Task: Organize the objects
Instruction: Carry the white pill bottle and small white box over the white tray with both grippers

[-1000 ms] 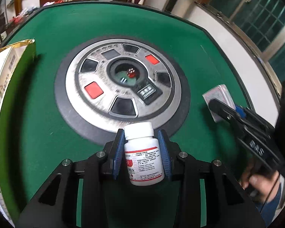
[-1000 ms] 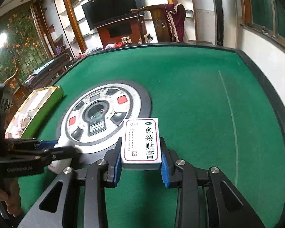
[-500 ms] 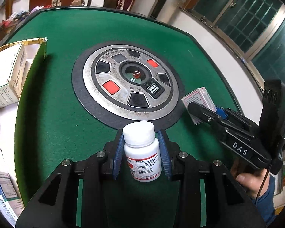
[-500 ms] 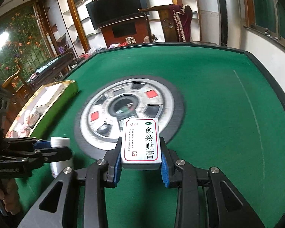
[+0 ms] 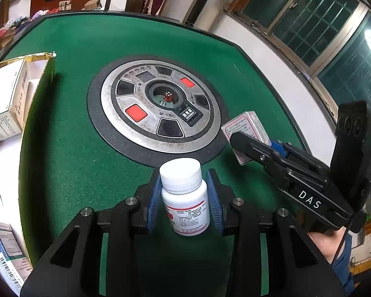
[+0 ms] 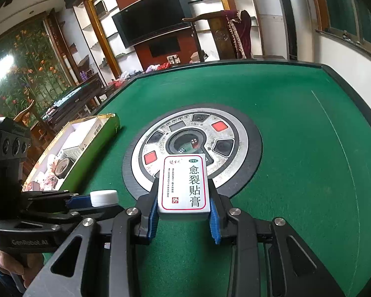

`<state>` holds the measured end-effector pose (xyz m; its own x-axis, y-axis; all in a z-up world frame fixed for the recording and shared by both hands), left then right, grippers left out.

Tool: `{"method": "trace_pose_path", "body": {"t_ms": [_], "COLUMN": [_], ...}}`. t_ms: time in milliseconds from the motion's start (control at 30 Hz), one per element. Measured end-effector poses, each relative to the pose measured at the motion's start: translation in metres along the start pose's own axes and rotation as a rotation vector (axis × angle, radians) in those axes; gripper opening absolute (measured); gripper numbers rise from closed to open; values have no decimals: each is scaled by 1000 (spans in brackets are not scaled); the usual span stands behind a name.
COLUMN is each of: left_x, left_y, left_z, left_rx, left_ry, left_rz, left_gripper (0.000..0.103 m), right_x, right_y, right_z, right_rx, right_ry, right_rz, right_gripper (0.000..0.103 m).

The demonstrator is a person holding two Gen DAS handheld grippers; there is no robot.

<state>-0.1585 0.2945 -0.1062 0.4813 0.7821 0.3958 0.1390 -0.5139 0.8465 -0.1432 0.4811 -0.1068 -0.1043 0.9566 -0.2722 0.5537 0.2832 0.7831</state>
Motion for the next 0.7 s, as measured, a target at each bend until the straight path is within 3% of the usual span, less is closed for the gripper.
{"method": "trace_pose_path", "body": {"t_ms": [433,700], "left_x": [-13,-35], "left_y": [24,64], "left_z": [-7,-11], "left_rx": [57,145], "left_ry": [35,73], "left_rz": [27,53], "left_gripper": [35,35], "right_x": [-12,-55], "right_y": [4,7], "right_z": [2,4], "right_rx": [18,37], "right_ry": [8,47], "right_rz": [-16,-77], "right_gripper": [33,33]}}
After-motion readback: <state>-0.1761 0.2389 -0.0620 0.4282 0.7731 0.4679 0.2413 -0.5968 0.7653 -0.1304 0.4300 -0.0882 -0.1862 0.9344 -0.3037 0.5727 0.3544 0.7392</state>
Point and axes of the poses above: each gripper's, at about its wrist camera, not at the fingertips, and y roughly against the way its jaws point, x to its right, z to its underside, the point moved 8 cm from there along -y, roughly the way its jaws point, and after that the axes turned 11 degrees about -x, right-handed, at the moved point
